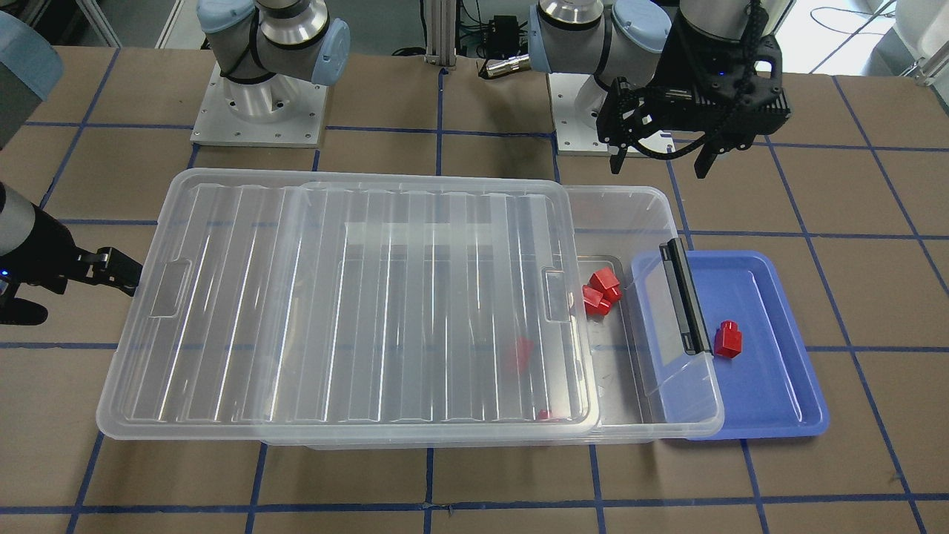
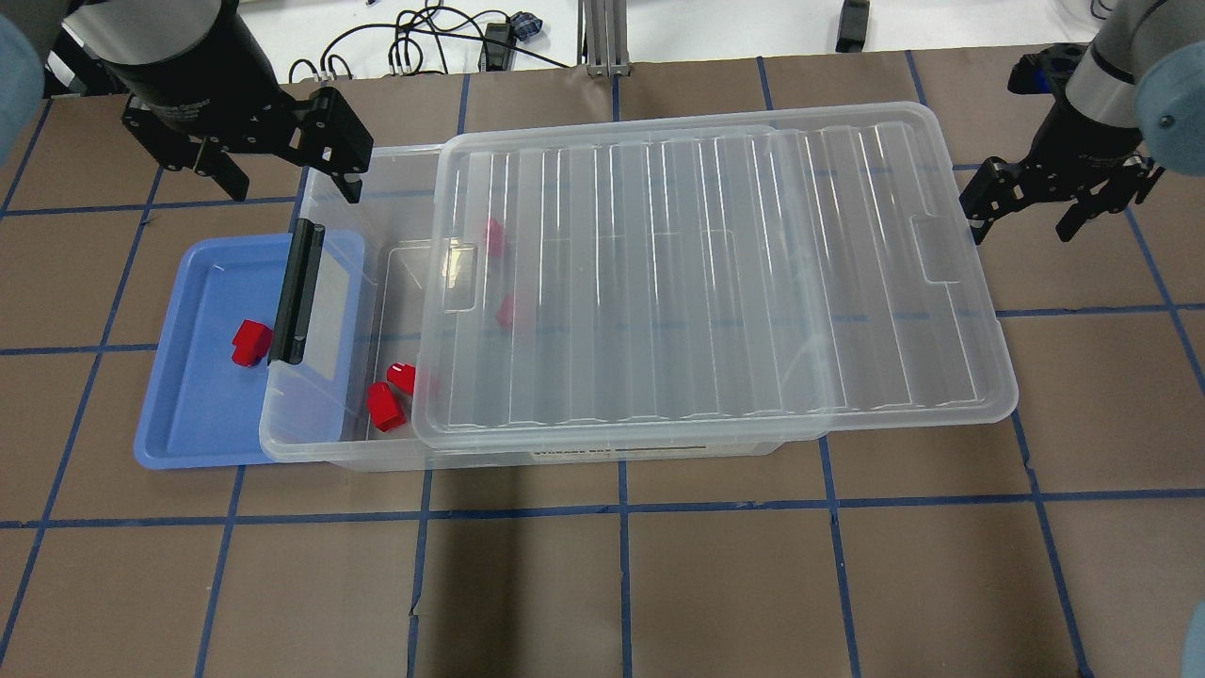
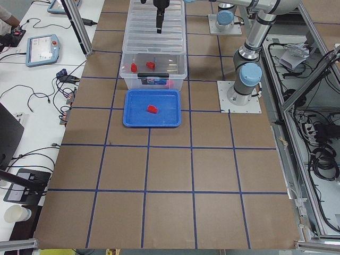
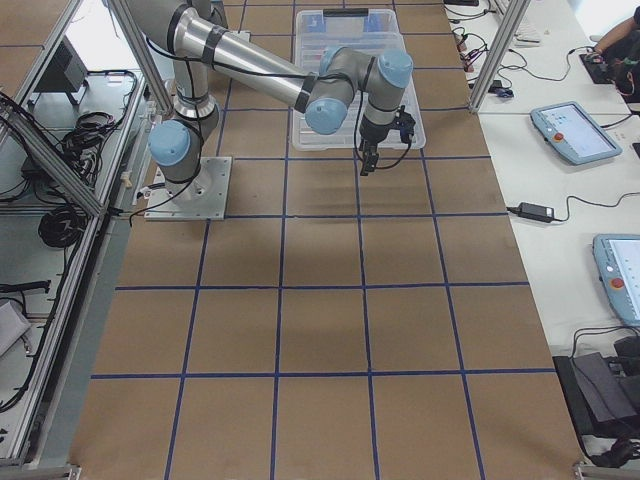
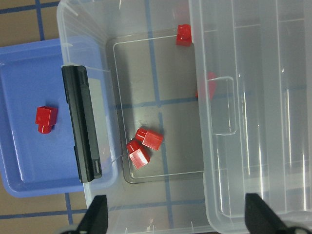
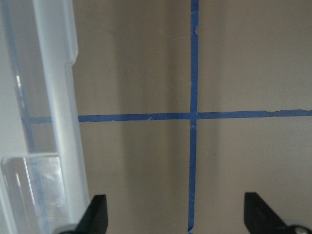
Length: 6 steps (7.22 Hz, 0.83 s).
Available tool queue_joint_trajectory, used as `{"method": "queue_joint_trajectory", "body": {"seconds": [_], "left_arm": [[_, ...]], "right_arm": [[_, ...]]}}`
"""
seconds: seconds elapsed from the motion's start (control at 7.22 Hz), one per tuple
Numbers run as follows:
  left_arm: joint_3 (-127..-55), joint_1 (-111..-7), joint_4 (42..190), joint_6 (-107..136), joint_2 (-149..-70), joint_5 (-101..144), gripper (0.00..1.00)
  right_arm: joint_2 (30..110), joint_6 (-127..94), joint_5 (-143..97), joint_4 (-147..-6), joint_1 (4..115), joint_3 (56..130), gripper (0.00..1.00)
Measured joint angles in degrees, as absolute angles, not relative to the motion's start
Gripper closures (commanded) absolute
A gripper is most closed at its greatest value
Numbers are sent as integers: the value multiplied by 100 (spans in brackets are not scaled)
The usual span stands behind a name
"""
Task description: Place red block in blue tray from box
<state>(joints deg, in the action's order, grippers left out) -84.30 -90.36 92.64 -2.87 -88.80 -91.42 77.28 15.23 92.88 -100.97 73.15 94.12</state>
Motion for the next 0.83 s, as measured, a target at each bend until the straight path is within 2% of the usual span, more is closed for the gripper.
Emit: {"method": "queue_joint_trajectory", "body": {"seconds": [0.42, 0.83], "left_arm": [[-8614, -8921, 9242, -420, -8976, -9125, 0], [-8494, -8918, 9220, -360, -8890, -9186, 0]], "right_arm": [[7708, 768, 9283, -10124, 7926, 9416, 0], [7712, 320, 9281, -10149, 8375, 9427, 0]]}}
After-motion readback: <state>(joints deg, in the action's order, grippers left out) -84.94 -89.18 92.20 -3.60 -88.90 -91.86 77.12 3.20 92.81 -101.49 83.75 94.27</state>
